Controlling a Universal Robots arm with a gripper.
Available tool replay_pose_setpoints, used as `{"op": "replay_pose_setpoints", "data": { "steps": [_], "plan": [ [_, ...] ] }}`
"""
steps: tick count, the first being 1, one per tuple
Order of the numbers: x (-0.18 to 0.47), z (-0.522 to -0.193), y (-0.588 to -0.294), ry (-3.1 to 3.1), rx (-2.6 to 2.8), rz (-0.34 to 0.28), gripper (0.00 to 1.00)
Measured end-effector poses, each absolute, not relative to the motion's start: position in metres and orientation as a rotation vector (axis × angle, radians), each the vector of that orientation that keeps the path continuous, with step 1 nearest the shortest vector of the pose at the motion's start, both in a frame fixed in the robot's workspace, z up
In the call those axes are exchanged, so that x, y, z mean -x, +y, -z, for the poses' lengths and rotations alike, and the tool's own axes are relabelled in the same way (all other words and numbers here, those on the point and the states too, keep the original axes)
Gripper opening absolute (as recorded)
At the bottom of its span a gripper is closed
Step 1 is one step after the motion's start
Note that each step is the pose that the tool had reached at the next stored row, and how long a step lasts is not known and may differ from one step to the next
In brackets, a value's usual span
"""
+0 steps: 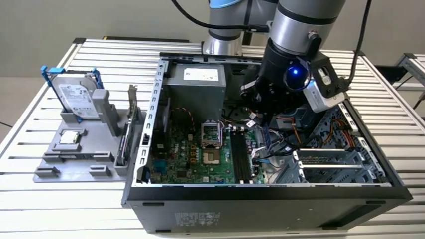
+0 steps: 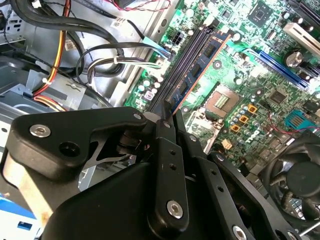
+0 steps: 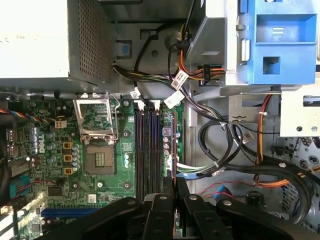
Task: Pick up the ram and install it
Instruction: 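Insert the ram into the slot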
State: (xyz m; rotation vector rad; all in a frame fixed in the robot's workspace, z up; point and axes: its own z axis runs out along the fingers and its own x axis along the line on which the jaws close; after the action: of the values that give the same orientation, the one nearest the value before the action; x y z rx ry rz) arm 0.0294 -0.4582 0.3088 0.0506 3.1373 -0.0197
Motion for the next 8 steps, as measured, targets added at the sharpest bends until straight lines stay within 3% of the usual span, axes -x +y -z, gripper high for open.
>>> {"op": "replay_pose_setpoints", "data": {
  "steps": [8],
  "plan": [
    [-0.0294, -0.306, -0.4577, 3.137, -0.051, 0.02, 0.0]
  ]
}}
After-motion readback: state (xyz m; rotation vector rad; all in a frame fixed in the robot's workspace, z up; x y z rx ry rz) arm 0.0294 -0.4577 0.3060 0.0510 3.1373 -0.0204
